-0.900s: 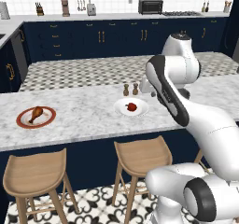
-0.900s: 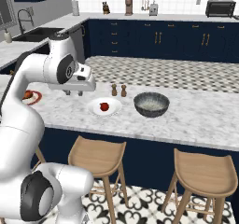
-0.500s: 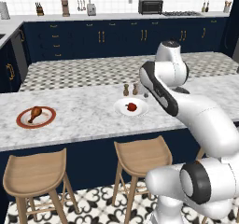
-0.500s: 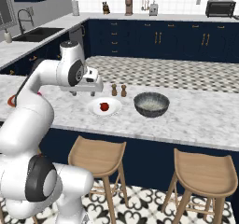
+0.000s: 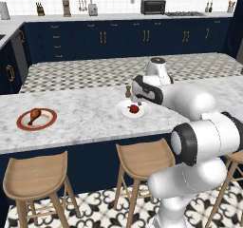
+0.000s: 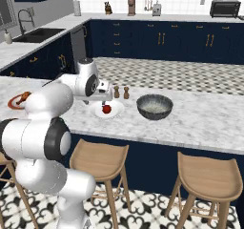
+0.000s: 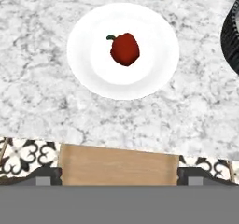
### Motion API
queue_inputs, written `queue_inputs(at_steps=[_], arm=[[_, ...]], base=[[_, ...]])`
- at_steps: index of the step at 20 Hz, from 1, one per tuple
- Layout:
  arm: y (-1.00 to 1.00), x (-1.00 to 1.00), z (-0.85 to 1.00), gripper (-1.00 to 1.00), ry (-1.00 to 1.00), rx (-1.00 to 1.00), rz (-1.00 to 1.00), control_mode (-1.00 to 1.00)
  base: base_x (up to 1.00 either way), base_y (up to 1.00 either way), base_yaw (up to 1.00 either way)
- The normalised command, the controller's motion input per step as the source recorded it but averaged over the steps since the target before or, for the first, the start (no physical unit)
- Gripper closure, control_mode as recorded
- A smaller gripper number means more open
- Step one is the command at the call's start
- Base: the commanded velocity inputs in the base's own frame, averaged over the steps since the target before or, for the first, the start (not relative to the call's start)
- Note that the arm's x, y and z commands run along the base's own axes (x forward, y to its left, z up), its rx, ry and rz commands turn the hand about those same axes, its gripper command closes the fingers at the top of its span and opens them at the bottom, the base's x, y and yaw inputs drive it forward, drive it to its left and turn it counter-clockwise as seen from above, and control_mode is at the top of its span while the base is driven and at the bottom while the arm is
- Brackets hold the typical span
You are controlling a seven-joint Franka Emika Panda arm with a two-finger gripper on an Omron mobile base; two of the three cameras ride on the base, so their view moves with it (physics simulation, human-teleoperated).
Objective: Pick the chicken drumstick and bell pepper from their plates and place them in the bowl. Then put the bowl in the fridge.
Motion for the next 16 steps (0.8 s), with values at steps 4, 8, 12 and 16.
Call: queue_inputs(at_steps=[4, 8, 12, 16], arm=[[0.00, 0.94, -0.66, -1.00, 0.01, 0.00, 0.00, -1.00], [0.00, 0.71, -0.61, -1.00, 0.01, 0.00, 0.00, -1.00], [0.10, 0.77, -0.58, -1.00, 0.00, 0.00, 0.00, -1.00], [0.17, 0.84, -0.58, -1.00, 0.00, 0.01, 0.00, -1.00]], base=[[0.00, 0.00, 0.00], [0.00, 0.00, 0.00], [0.00, 0.00, 0.00], [0.00, 0.00, 0.00]])
